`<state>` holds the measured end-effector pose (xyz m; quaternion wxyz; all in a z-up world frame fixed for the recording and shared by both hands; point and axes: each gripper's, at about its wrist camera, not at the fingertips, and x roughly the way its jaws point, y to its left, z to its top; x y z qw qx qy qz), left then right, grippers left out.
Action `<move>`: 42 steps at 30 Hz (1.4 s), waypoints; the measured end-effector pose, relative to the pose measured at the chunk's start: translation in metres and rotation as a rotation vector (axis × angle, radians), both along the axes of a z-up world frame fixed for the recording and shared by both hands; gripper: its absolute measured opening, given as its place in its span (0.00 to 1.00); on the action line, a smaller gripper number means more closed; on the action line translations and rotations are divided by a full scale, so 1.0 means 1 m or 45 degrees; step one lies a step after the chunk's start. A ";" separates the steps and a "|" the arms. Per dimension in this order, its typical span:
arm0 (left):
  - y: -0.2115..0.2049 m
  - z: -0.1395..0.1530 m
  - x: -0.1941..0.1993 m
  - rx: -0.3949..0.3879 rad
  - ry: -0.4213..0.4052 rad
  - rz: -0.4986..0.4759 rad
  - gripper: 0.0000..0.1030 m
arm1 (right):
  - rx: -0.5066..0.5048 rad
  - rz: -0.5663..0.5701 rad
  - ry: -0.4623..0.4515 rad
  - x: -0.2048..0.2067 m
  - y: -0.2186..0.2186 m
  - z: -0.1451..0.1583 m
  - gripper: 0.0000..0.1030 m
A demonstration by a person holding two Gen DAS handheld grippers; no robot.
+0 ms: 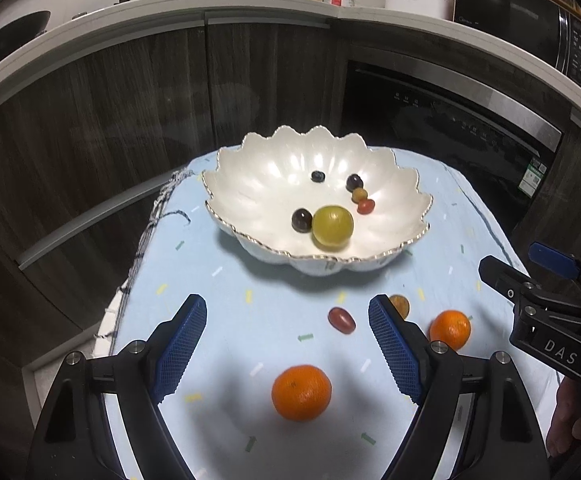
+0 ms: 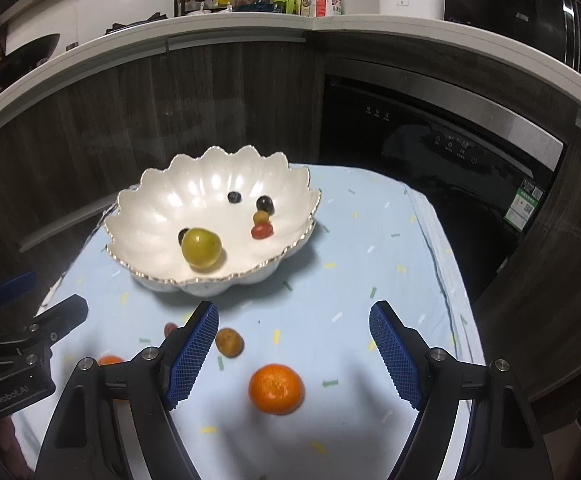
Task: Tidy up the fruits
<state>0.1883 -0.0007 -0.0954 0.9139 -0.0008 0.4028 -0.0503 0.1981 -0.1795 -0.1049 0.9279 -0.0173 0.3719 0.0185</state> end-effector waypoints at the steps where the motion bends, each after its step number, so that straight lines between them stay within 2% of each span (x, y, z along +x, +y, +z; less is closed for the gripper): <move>1: -0.001 -0.002 -0.001 0.003 0.003 -0.002 0.81 | 0.002 0.004 0.005 -0.001 0.000 -0.002 0.77; 9: -0.005 -0.016 -0.009 0.032 -0.003 0.001 0.81 | 0.001 0.010 0.032 -0.009 -0.002 -0.019 0.77; 19: -0.004 -0.035 -0.014 0.009 0.006 0.012 0.81 | -0.013 0.029 0.054 -0.015 0.001 -0.040 0.77; 35: -0.012 -0.060 -0.024 0.064 -0.007 0.008 0.81 | -0.048 0.059 0.070 -0.019 0.004 -0.065 0.77; 42: -0.011 -0.073 -0.023 0.065 0.022 0.004 0.79 | -0.066 0.078 0.065 -0.019 0.008 -0.073 0.77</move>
